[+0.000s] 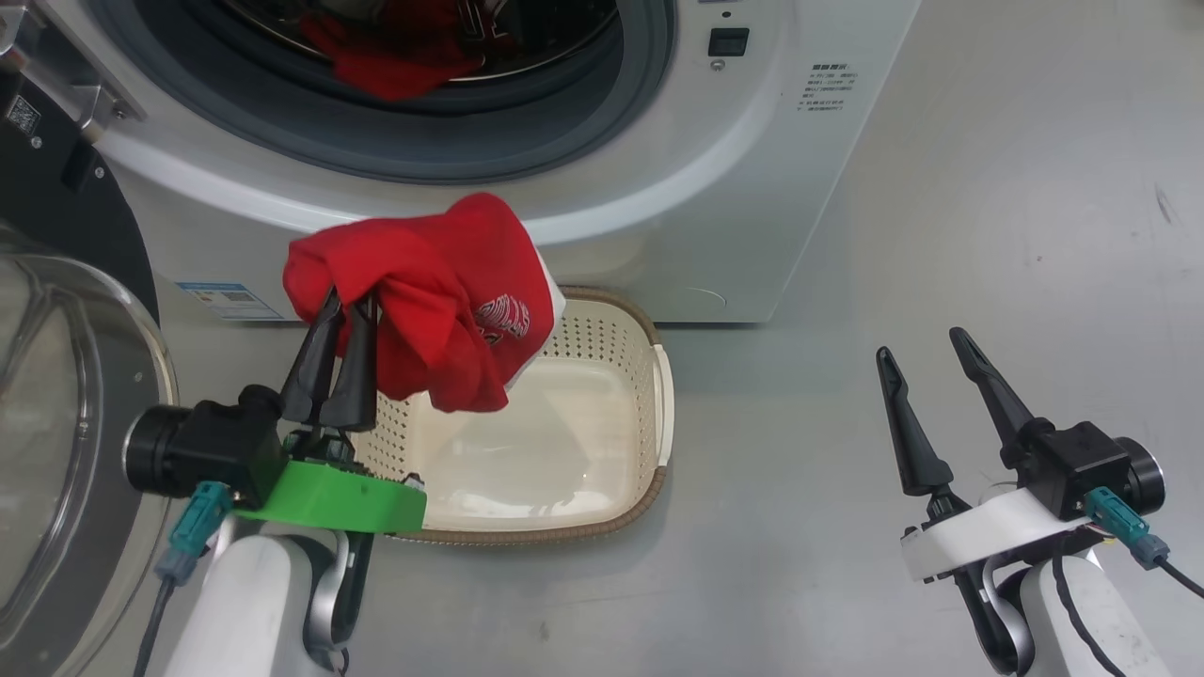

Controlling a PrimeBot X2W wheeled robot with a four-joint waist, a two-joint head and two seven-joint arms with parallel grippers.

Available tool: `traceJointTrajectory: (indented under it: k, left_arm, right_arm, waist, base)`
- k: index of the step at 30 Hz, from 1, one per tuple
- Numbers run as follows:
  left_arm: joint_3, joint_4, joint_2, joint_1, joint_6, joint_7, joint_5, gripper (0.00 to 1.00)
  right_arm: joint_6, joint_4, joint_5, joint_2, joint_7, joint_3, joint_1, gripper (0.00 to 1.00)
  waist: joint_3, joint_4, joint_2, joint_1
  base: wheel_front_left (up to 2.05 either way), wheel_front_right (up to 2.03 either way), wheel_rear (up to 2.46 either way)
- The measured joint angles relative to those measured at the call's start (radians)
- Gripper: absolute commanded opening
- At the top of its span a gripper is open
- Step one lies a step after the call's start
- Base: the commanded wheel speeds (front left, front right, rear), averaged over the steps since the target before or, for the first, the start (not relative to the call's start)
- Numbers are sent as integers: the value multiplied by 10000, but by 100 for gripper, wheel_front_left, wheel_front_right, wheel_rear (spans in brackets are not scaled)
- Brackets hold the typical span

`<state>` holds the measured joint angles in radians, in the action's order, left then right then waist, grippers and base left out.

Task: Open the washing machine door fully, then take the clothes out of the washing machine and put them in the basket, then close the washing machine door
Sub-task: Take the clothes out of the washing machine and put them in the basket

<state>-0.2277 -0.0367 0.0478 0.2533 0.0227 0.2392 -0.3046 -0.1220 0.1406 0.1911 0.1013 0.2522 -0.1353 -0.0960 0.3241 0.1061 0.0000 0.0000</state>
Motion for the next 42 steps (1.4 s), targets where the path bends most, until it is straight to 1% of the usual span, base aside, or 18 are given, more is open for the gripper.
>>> traceJointTrajectory:
  k: [7,16,22,27,28,36,37,38,39,40,41,42]
  left_arm:
    - [-353,-1131,-27,-346,4,-309,-476,0]
    - [-579,-2918,-44,-252,69,-813,-826,0]
    - [-633,-4257,-65,520,90,-1375,-1035,0]
    - [-518,-5394,-84,1050,0,-1672,-1145,0]
    - [-518,-5394,-84,1050,0,-1672,-1145,0]
    - [-222,-6734,-113,1995,-188,-1691,-1409,0]
    - [-167,-6890,-119,2124,-198,-1691,-1476,3]
    - [-130,-7033,-123,2228,-230,-1691,-1540,28]
    - [-58,-7198,-134,2312,-270,-1695,-1620,75]
    - [-67,-7361,-132,2382,-270,-1756,-1649,86]
    - [-69,-7480,-140,2435,-270,-1764,-1653,100]
    - [-56,-7597,-144,2485,-270,-1760,-1680,100]
  right_arm:
    - [0,-96,0,6,0,-136,-53,100]
    - [0,-192,0,-2,0,-345,-386,100]
    - [0,-290,17,-40,2,-437,-532,100]
    - [0,-372,63,-56,2,-621,-860,100]
    - [0,-372,63,-56,2,-621,-860,100]
    - [0,-416,213,-155,2,-817,-1251,100]
    - [0,-414,215,-163,0,-828,-1285,100]
    - [0,-412,219,-167,2,-836,-1309,100]
    - [0,-401,249,-173,0,-849,-1328,100]
    - [0,-399,293,-186,2,-811,-1334,100]
    - [0,-397,305,-186,2,-784,-1342,100]
    - [0,-389,314,-188,2,-771,-1361,100]
  waist:
    - [313,-134,0,0]
    - [708,-557,0,0]
    - [1101,-871,0,0]
    - [1460,-1176,0,0]
    - [1460,-1176,0,0]
    - [1989,-1757,0,0]
    - [2046,-1824,0,0]
    - [2096,-1886,0,0]
    - [2142,-1947,0,0]
    - [2183,-1997,0,0]
    - [2222,-2036,0,0]
    - [2254,-2069,0,0]
  base:
    - [0,0,0]
    - [0,0,0]
    - [0,0,0]
    - [0,0,0]
    - [0,0,0]
    - [0,0,0]
    - [0,0,0]
    - [0,0,0]
    - [0,0,0]
    - [0,0,0]
    - [0,0,0]
    - [0,0,0]
